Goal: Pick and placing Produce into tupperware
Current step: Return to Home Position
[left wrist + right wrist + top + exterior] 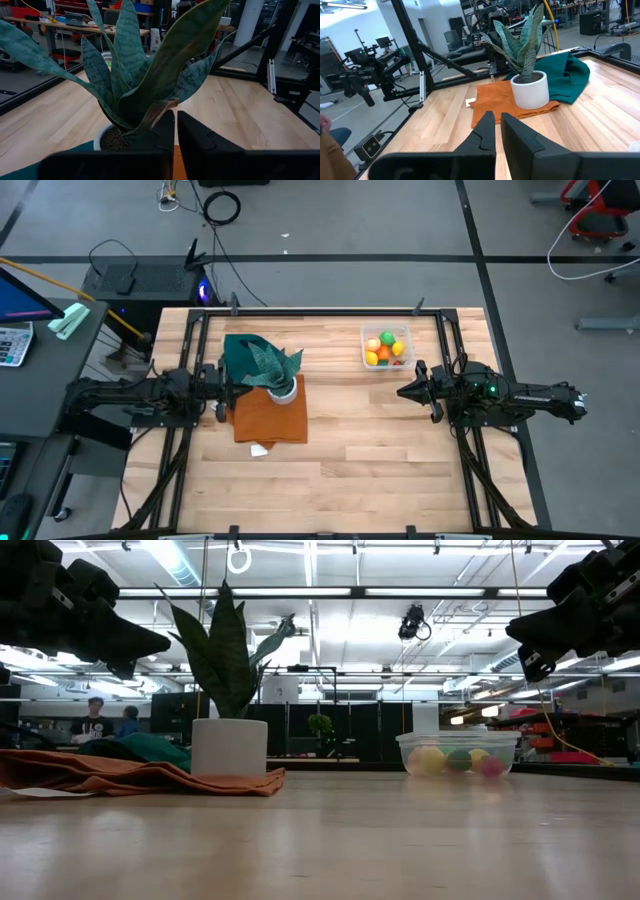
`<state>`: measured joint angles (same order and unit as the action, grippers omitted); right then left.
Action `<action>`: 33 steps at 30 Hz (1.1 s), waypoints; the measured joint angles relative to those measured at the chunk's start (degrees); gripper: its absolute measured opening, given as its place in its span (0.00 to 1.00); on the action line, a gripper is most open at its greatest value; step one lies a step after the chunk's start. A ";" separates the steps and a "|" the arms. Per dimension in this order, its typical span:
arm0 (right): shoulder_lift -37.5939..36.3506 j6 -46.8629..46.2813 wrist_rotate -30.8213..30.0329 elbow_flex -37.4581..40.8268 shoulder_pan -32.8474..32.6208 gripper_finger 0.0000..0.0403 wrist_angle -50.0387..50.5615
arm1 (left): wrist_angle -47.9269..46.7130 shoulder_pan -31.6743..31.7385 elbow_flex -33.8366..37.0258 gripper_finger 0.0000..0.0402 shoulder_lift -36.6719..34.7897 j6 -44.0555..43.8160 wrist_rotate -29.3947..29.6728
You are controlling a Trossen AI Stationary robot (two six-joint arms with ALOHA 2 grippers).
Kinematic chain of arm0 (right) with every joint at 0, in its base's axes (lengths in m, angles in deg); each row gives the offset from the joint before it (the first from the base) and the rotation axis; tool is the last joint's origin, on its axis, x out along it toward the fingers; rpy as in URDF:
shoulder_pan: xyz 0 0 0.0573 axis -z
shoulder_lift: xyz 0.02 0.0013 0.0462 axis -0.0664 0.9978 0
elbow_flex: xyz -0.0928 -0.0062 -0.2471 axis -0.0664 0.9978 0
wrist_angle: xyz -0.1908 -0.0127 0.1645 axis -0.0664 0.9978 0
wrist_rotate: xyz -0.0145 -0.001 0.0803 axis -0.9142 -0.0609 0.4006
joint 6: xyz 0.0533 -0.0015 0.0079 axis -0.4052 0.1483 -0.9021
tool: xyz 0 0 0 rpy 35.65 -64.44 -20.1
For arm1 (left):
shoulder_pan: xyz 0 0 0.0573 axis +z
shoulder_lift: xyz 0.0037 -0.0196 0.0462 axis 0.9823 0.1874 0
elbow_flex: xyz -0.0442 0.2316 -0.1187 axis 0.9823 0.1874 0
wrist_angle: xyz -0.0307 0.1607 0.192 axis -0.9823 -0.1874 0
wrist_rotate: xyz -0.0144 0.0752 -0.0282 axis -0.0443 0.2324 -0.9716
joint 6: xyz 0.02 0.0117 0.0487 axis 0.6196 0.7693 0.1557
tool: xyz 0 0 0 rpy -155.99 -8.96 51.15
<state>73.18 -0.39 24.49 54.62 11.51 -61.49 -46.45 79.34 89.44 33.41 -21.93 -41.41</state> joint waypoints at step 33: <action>0.02 0.00 -0.02 0.00 0.02 0.00 0.00 | 0.00 0.00 0.00 0.09 0.00 -0.03 0.00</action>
<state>73.20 -0.39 24.47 54.62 11.54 -61.49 -46.45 79.34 89.44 33.41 -21.96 -41.41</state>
